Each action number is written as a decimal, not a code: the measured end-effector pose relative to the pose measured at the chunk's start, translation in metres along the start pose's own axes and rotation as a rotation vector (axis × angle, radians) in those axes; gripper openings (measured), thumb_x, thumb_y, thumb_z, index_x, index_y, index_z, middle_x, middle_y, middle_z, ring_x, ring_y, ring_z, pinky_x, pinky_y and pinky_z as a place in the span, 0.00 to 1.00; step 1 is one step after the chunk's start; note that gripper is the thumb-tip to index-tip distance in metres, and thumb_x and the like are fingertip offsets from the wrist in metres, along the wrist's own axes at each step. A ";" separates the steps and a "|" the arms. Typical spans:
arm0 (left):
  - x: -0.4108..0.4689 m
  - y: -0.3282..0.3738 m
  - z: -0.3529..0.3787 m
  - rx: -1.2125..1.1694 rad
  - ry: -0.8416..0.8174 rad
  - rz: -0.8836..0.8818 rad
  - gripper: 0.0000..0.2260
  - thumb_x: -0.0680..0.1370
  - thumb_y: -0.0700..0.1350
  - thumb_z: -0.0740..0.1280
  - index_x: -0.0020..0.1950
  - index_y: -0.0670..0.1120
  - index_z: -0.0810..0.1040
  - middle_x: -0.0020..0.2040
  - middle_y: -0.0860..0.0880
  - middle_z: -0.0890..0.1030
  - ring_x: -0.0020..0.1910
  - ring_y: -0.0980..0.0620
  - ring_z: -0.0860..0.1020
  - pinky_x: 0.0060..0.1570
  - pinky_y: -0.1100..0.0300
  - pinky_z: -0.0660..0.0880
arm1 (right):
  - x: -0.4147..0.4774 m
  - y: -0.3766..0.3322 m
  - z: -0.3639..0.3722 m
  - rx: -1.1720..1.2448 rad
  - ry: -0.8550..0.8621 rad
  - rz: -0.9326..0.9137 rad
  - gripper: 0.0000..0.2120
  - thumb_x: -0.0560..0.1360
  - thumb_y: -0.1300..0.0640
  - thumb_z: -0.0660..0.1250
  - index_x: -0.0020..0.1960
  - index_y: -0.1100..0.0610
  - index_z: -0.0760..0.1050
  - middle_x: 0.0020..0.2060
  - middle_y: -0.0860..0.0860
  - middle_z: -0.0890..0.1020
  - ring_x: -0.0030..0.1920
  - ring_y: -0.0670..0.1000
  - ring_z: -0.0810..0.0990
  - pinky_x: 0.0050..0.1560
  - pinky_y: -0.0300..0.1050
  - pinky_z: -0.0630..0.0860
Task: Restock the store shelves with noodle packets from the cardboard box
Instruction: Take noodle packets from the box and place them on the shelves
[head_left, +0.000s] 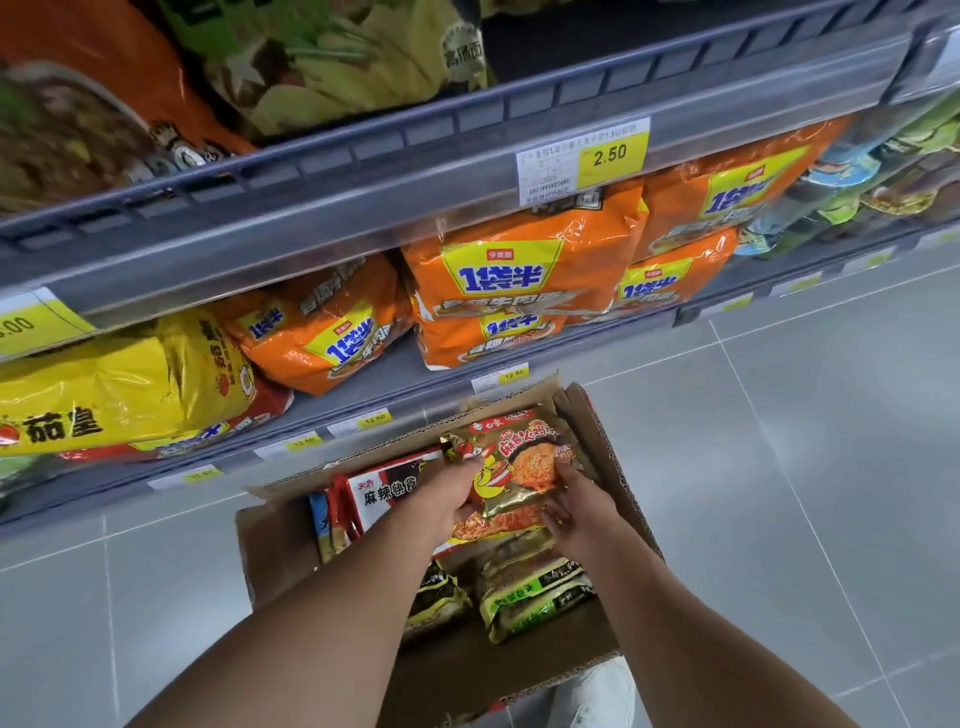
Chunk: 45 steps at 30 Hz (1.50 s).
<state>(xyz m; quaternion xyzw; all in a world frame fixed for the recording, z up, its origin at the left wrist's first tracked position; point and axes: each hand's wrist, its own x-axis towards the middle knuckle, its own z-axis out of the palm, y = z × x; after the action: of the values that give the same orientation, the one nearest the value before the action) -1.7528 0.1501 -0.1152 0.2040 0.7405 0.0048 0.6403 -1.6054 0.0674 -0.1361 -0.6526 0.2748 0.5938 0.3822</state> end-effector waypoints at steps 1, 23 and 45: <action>0.000 -0.001 -0.001 0.009 0.000 -0.005 0.12 0.79 0.49 0.71 0.58 0.45 0.75 0.48 0.47 0.77 0.44 0.51 0.75 0.37 0.59 0.76 | -0.004 0.000 0.001 -0.002 0.016 -0.006 0.14 0.77 0.52 0.72 0.56 0.60 0.76 0.46 0.54 0.84 0.47 0.52 0.81 0.51 0.50 0.80; -0.281 0.025 -0.112 -0.010 -0.244 -0.012 0.13 0.74 0.44 0.76 0.55 0.45 0.79 0.48 0.47 0.81 0.44 0.51 0.77 0.50 0.55 0.76 | -0.296 0.005 -0.022 -0.084 -0.227 -0.064 0.09 0.80 0.66 0.66 0.60 0.62 0.77 0.49 0.54 0.83 0.46 0.48 0.81 0.38 0.35 0.80; -0.623 0.093 -0.333 -0.202 -0.517 0.638 0.54 0.57 0.60 0.85 0.78 0.52 0.64 0.74 0.50 0.73 0.74 0.44 0.70 0.72 0.35 0.66 | -0.705 0.033 0.036 -0.206 -0.624 -0.460 0.36 0.70 0.62 0.76 0.73 0.65 0.64 0.59 0.65 0.82 0.58 0.62 0.83 0.59 0.53 0.81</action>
<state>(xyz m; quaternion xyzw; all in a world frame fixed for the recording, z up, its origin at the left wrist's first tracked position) -1.9813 0.1283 0.5596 0.3537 0.4512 0.2241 0.7881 -1.7536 0.0112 0.5527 -0.5203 -0.0687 0.6868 0.5028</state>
